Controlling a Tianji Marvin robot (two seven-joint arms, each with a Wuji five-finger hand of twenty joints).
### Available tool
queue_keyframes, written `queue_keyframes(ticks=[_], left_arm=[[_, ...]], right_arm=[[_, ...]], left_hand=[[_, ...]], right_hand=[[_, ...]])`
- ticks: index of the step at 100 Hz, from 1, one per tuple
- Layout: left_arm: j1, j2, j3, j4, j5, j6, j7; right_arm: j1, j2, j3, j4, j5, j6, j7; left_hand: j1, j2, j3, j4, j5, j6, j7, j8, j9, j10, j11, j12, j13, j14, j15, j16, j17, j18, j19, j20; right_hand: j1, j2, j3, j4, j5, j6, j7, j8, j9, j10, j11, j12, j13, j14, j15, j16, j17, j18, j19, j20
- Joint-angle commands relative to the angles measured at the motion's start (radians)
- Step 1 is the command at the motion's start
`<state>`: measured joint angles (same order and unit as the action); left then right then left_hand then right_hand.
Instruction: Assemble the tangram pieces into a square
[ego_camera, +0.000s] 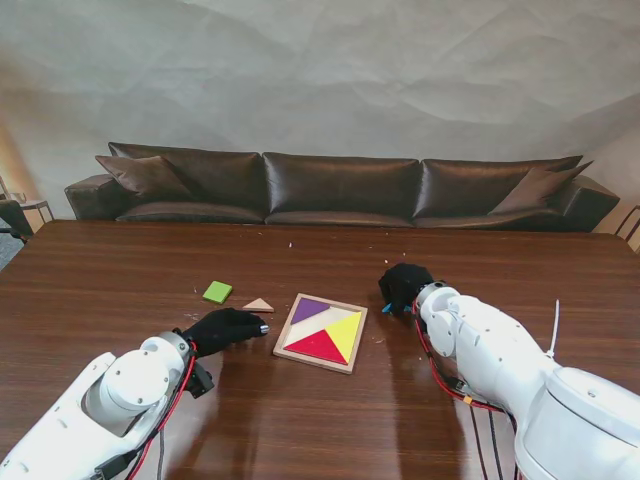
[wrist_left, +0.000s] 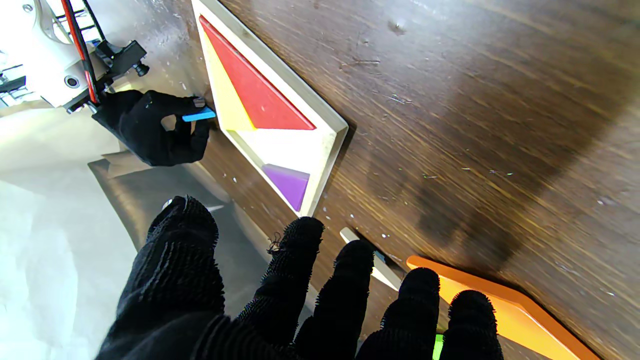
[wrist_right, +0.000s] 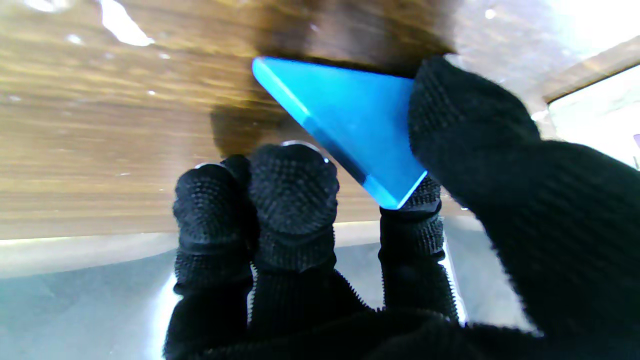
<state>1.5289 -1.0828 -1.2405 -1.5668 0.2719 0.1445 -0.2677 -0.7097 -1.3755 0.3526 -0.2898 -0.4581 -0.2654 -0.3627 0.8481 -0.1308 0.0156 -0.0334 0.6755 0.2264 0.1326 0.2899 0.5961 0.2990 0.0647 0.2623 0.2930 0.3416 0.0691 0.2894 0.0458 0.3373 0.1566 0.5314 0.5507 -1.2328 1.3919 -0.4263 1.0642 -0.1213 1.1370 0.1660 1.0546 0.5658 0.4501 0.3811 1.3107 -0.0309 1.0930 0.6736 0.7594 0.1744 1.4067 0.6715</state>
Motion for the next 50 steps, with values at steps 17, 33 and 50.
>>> queue_keyframes(ticks=[17,33,50], left_arm=[[0.004,-0.001,-0.003,-0.004,-0.001,-0.003,-0.016],[0.003,-0.001,-0.002,-0.002,-0.003,-0.005,-0.015],[-0.002,-0.002,-0.001,0.004,-0.004,-0.014,-0.012]], right_arm=[[-0.045,-0.001,-0.014,0.031,-0.011,0.001,0.024],[-0.032,-0.008,-0.003,0.031,-0.008,0.006,0.02],[-0.019,-0.019,0.013,0.03,0.003,0.017,0.029]], left_hand=[[-0.011,0.044,-0.023,0.016,0.016,0.005,0.0,0.005,0.03,0.002,0.006,0.006,0.005,-0.001,0.001,0.006,0.0,-0.019,0.003,0.009],[-0.011,0.045,-0.023,0.016,0.016,0.004,0.0,0.005,0.031,0.001,0.006,0.006,0.006,-0.001,0.002,0.006,0.0,-0.018,0.004,0.009],[-0.011,0.044,-0.024,0.016,0.015,0.004,0.0,0.005,0.031,0.002,0.006,0.006,0.006,0.0,0.002,0.006,0.0,-0.018,0.003,0.009]], right_hand=[[0.017,-0.015,0.03,-0.009,0.098,0.058,0.033,-0.006,0.405,-0.471,0.185,0.074,0.014,-0.077,0.06,0.039,0.337,-0.026,0.095,0.025],[0.028,-0.042,0.041,-0.012,0.11,0.074,0.04,-0.008,0.404,-0.453,0.221,0.086,0.013,-0.089,0.08,0.047,0.343,-0.035,0.12,0.033],[0.039,-0.055,0.048,-0.013,0.114,0.085,0.042,-0.009,0.402,-0.444,0.236,0.091,0.013,-0.093,0.085,0.04,0.347,-0.043,0.134,0.038]])
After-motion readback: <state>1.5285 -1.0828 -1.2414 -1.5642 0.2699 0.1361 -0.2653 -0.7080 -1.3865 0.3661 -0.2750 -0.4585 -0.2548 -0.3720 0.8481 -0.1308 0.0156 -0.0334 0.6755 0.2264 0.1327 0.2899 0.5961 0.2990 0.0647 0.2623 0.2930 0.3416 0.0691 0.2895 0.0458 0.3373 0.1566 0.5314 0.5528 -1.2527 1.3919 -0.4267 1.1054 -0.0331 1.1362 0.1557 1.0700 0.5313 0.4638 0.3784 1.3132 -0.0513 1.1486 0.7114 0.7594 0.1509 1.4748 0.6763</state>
